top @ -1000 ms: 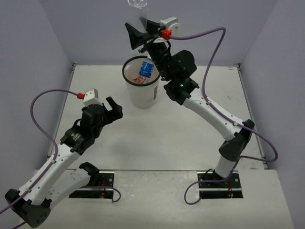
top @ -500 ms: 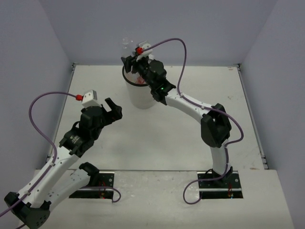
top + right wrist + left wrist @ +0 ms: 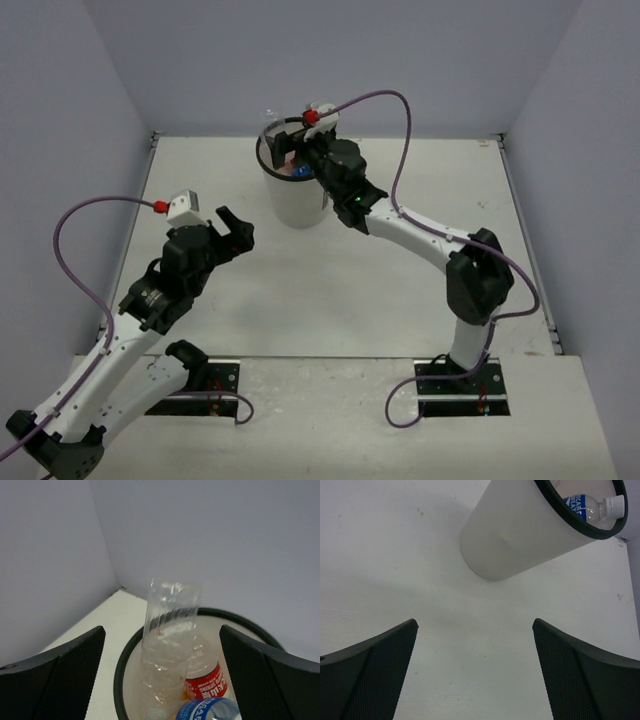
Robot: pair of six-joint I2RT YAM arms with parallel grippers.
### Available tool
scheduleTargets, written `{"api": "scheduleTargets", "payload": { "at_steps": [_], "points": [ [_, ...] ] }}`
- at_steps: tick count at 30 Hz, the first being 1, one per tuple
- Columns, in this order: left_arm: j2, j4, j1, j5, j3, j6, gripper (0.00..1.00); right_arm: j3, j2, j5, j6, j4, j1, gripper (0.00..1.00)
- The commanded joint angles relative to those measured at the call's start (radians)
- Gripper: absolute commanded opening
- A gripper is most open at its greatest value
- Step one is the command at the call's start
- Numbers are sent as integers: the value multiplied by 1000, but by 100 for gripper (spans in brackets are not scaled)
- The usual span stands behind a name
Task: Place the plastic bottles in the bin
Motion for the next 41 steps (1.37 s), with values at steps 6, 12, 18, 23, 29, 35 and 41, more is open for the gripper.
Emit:
{"api": "scheduleTargets", "payload": {
  "at_steps": [6,12,18,23,29,35,41],
  "points": [
    [14,-31,2,-41,34,-14,100,182,-303,363,120,-481,-19,99],
    [68,69,15,-2,-37,13,100,-121,-585,219,428,-796,-196,99],
    [161,177,155,136,-88,27,100,-590,-887,135,640,-831,-267,99],
    [139,214,229,174,-131,50,100,-929,-1109,84,744,-816,-272,99],
    [102,184,229,161,-130,52,100,-1148,-1340,-6,844,-716,-270,99],
    [53,157,229,136,-131,49,100,-1068,-1352,81,848,-872,-270,99],
    [36,131,229,119,-142,37,100,-1093,-1357,82,878,-850,-270,99]
  ]
}}
